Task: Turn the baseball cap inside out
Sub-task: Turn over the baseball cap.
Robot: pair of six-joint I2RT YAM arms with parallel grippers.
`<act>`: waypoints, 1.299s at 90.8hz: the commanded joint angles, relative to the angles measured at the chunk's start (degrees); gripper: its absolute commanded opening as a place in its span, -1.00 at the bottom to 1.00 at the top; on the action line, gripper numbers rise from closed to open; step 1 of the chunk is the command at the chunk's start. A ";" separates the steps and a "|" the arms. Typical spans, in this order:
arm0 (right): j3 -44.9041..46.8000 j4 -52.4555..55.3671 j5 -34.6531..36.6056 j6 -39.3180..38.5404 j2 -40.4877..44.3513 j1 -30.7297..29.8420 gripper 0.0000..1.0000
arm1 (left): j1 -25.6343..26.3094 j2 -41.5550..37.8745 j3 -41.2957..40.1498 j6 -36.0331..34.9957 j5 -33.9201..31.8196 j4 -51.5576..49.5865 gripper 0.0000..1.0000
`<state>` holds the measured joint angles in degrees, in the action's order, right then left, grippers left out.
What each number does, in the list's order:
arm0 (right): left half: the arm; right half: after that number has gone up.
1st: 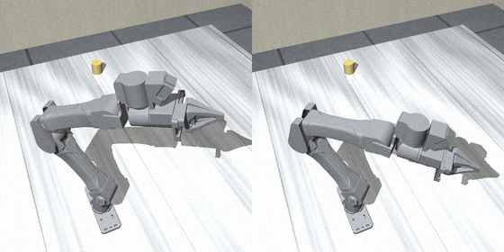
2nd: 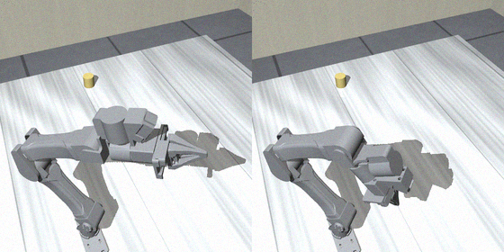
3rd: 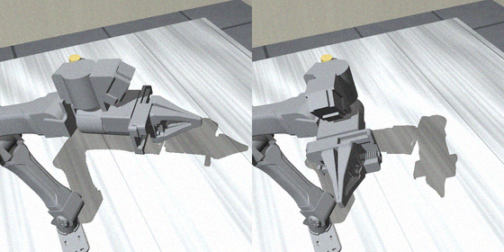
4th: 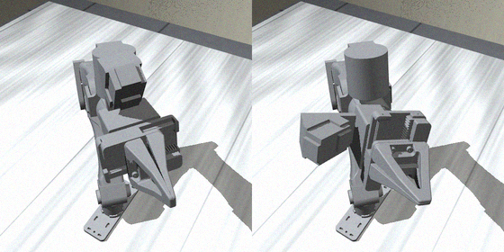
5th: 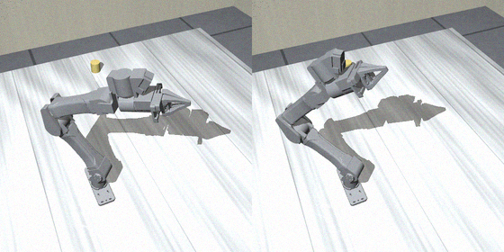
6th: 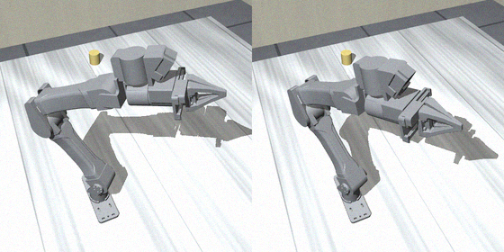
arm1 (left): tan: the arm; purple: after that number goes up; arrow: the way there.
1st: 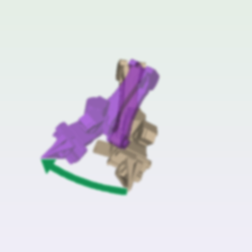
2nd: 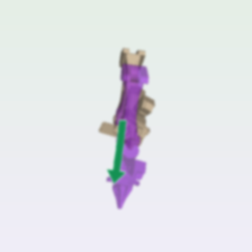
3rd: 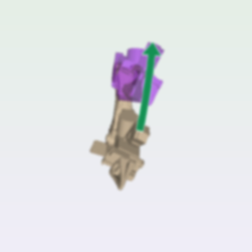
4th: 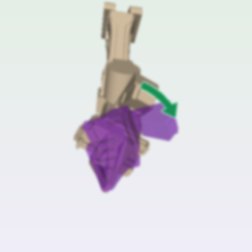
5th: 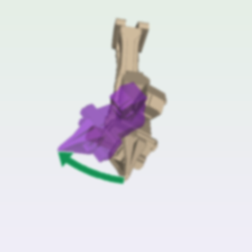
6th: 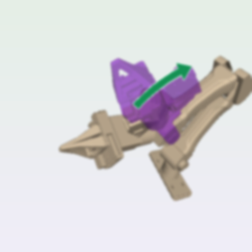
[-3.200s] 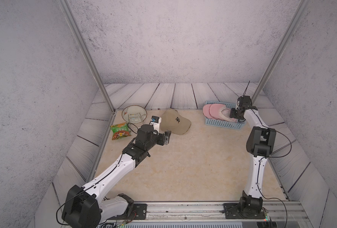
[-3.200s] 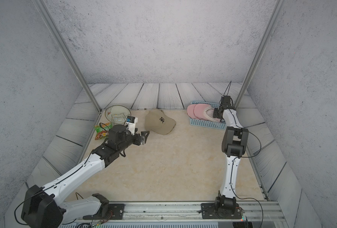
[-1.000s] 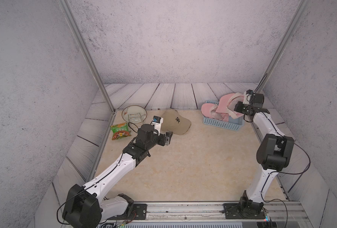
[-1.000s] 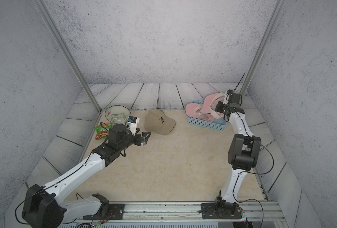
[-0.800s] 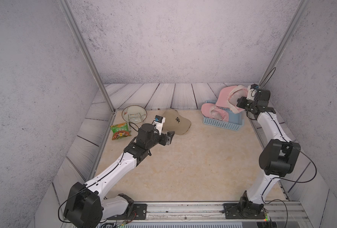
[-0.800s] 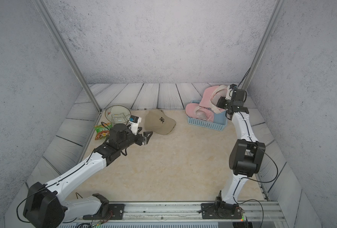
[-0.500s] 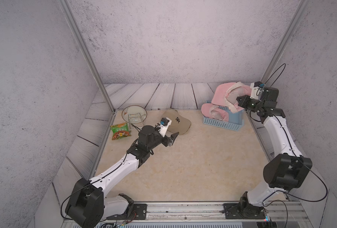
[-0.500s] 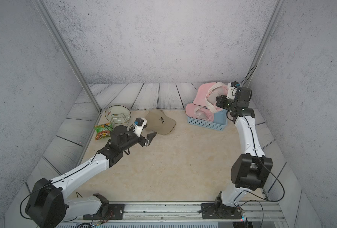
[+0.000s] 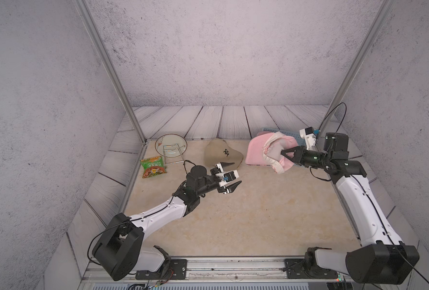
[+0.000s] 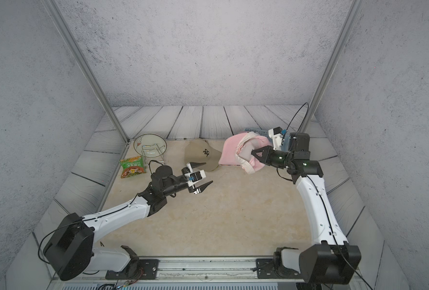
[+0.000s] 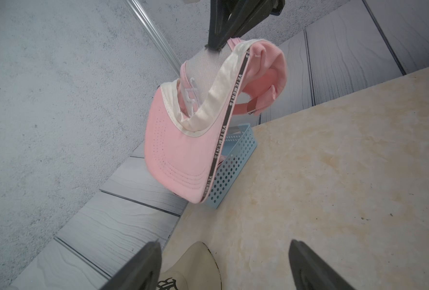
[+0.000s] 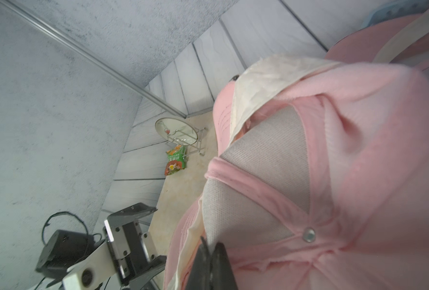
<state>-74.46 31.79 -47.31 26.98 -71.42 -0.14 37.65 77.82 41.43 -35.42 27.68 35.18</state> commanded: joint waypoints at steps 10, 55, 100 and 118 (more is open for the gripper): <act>2.05 -0.16 -4.46 3.08 6.23 -1.09 -1.00 | 0.85 -1.47 -6.72 -2.69 0.35 10.98 0.66; 5.85 -2.26 -4.25 5.45 8.40 -7.35 -1.00 | 5.25 -0.64 -8.92 -2.26 -5.59 20.19 0.52; 9.02 -3.45 -1.86 6.06 8.87 -10.08 -1.00 | 5.77 5.49 -3.59 -0.42 -6.84 20.85 -0.59; 11.08 -2.26 4.16 2.12 7.24 -10.12 -0.67 | 6.10 -2.71 -3.07 7.18 -11.35 8.18 -1.00</act>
<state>-64.58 29.41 -47.51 32.73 -64.36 -9.96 43.53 81.25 36.42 -34.33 19.64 50.65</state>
